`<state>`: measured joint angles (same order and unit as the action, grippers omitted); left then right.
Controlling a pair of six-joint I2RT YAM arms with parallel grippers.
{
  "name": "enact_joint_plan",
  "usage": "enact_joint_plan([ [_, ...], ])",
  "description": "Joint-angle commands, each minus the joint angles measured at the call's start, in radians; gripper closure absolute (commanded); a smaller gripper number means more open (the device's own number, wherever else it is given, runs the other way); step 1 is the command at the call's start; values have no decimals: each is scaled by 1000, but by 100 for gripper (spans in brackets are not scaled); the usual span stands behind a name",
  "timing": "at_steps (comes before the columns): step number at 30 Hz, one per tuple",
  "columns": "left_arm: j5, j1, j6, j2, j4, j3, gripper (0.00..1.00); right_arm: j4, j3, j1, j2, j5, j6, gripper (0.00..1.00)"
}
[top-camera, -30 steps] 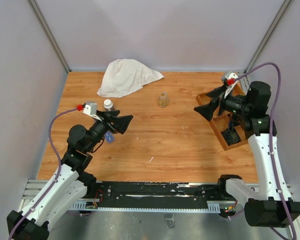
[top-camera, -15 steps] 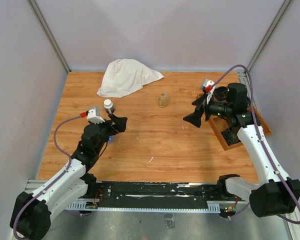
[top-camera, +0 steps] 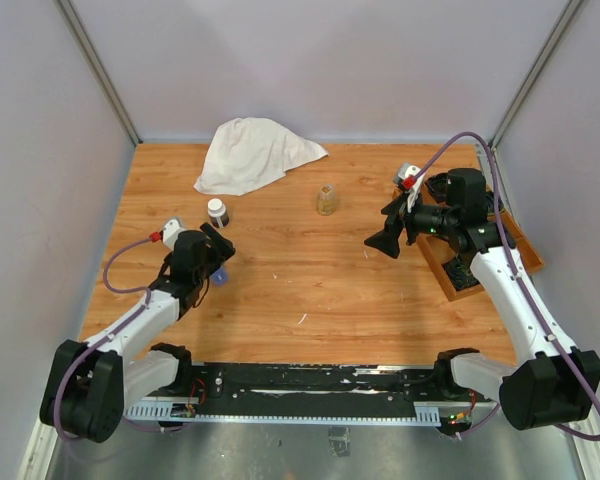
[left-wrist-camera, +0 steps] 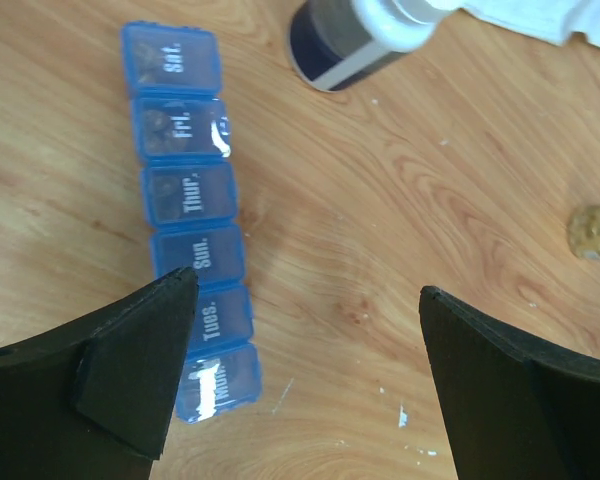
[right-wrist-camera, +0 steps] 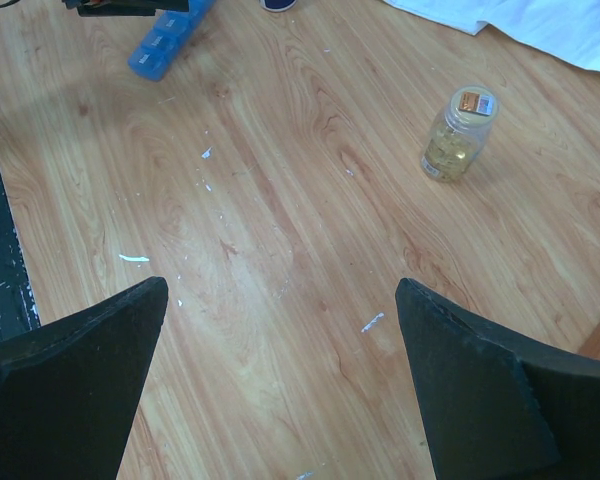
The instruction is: Sort the pills into containers
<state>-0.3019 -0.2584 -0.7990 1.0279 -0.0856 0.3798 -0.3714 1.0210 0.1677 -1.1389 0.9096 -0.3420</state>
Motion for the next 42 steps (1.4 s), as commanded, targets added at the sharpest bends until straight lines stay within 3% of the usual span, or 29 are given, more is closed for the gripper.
enact_joint_plan([
  [1,-161,6,-89,29,159,59,2,-2,-13,29,8,-10,-19,2],
  [13,-211,6,-20,215,188,144,25,-2,-15,29,5,-14,-19,2],
  [19,-188,6,37,314,205,189,31,-2,-15,30,-4,-12,-18,2],
  [32,-278,-57,49,425,305,259,33,-2,-15,32,11,-21,-22,2],
  [42,-175,-75,79,345,263,206,62,-1,-15,31,30,-23,-25,2],
])
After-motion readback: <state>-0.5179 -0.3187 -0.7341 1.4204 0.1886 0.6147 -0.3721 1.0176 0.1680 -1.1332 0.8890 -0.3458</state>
